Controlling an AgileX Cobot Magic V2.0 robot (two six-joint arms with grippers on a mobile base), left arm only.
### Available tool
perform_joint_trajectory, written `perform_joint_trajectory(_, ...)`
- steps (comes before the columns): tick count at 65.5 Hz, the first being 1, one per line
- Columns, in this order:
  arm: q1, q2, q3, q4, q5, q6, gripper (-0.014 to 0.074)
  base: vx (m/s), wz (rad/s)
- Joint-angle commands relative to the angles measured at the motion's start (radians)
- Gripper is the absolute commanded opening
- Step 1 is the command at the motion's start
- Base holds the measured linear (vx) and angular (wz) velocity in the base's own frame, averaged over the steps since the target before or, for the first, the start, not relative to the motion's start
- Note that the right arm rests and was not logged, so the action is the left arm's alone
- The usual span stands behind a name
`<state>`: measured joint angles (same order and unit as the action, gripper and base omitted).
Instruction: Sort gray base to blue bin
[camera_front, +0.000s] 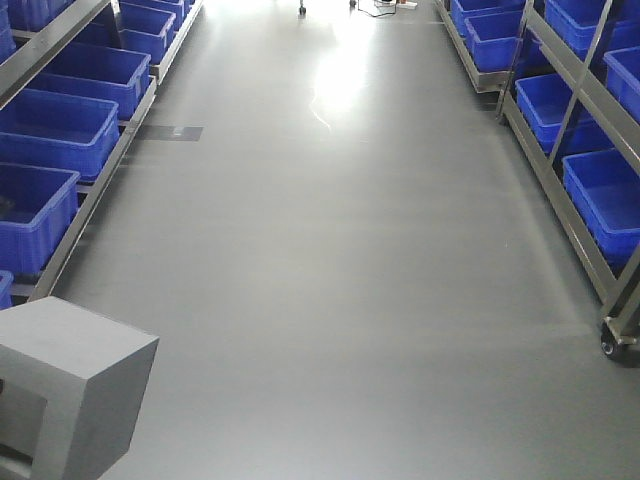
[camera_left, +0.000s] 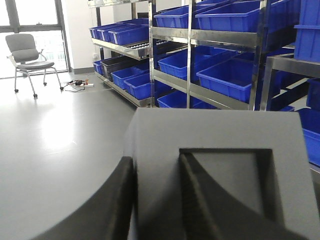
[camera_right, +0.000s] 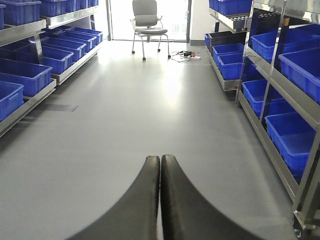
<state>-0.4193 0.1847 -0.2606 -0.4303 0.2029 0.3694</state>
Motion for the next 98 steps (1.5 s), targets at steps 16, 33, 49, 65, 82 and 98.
perform_joint_trajectory(16, -0.002, 0.009, -0.028, -0.019, -0.102, -0.007, -0.0006, 0.35, -0.11)
perform_joint_trajectory(33, -0.002, 0.009, -0.028, -0.019, -0.102, -0.007, -0.0006, 0.38, -0.1)
perform_joint_trajectory(49, -0.002, 0.009, -0.028, -0.019, -0.102, -0.007, -0.0006, 0.42, -0.09)
perform_joint_trajectory(65, -0.002, 0.009, -0.028, -0.019, -0.102, -0.007, -0.0006, 0.44, -0.01)
perform_joint_trajectory(82, -0.002, 0.009, -0.028, -0.019, -0.102, -0.007, -0.0006, 0.45, 0.02)
perform_joint_trajectory(98, -0.002, 0.009, -0.028, -0.019, -0.102, -0.007, -0.0006, 0.43, 0.0)
